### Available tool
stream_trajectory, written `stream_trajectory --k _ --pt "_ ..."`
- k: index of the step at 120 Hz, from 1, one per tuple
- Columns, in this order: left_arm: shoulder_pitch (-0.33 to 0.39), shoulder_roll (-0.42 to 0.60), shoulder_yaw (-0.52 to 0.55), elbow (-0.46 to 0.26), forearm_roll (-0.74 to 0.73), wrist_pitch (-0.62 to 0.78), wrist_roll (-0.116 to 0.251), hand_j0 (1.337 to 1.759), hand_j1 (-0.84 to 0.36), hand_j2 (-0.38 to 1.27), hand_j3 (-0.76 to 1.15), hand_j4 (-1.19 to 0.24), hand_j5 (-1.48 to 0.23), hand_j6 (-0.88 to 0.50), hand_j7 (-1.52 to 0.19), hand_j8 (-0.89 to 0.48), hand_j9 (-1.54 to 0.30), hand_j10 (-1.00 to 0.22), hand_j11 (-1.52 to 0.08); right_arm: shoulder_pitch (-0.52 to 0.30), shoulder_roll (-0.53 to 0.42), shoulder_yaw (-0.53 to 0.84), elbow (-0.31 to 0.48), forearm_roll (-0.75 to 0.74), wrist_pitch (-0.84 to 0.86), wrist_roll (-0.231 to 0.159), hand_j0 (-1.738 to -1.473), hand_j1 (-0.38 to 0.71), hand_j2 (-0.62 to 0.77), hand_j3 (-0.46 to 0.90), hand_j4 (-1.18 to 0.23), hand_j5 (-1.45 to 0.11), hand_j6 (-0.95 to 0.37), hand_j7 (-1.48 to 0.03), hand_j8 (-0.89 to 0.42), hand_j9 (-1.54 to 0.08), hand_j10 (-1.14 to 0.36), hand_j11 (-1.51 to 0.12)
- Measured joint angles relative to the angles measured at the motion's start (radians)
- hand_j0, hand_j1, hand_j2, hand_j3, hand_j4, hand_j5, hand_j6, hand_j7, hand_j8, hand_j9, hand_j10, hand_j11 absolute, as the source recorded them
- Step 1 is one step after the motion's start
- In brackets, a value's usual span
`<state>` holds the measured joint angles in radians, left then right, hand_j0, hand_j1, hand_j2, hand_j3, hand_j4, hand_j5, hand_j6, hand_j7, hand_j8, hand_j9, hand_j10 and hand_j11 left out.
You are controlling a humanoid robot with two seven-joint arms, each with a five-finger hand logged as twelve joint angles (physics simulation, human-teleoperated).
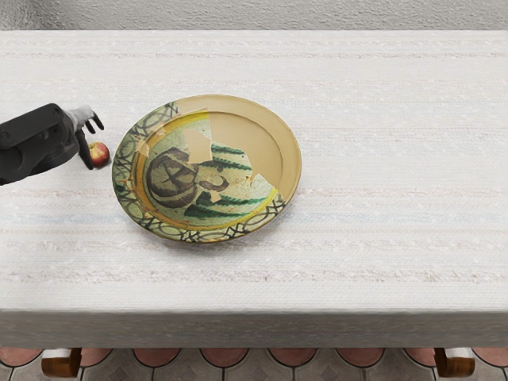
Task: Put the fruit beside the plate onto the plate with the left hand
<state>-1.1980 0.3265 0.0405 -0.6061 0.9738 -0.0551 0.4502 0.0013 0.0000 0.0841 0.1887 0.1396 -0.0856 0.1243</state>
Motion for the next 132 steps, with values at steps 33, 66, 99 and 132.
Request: stream_trajectory --k 33,66,99,132 --pt "-0.002 -0.033 0.016 0.001 0.0 0.016 0.05 1.658 -0.07 0.07 0.0 -0.35 -0.45 -0.35 -0.45 -0.35 -0.45 -0.35 -0.45 0.002 0.0 -0.001 0.0 0.0 0.0 0.0 -1.658 -0.31 -0.01 0.0 -0.03 -0.05 -0.04 -0.05 -0.03 -0.05 -0.03 -0.05" --pt "0.0 -0.059 0.017 0.003 -0.002 0.039 0.057 1.658 -0.05 0.07 0.0 -0.34 -0.44 -0.34 -0.44 -0.34 -0.44 -0.34 -0.44 0.003 0.0 -0.001 0.0 0.0 0.0 0.0 -1.658 -0.31 -0.01 0.0 -0.04 -0.05 -0.04 -0.05 -0.03 -0.05 -0.03 -0.05" --pt "0.007 -0.074 0.018 0.003 -0.003 0.048 0.071 1.658 -0.14 0.09 0.0 -0.41 -0.54 -0.42 -0.54 -0.41 -0.54 -0.41 -0.54 0.005 0.0 0.0 0.0 0.0 0.0 0.0 -1.658 -0.31 -0.01 0.0 -0.04 -0.05 -0.04 -0.05 -0.03 -0.05 -0.03 -0.05" --pt "0.021 -0.075 0.028 0.001 -0.001 0.071 0.067 1.633 -0.29 -0.01 0.6 -0.53 -0.64 -0.36 -0.78 -0.49 -0.61 -0.51 -0.67 0.006 0.0 -0.001 0.0 0.0 0.0 0.0 -1.658 -0.31 -0.01 0.0 -0.03 -0.05 -0.04 -0.05 -0.03 -0.05 -0.03 -0.05"
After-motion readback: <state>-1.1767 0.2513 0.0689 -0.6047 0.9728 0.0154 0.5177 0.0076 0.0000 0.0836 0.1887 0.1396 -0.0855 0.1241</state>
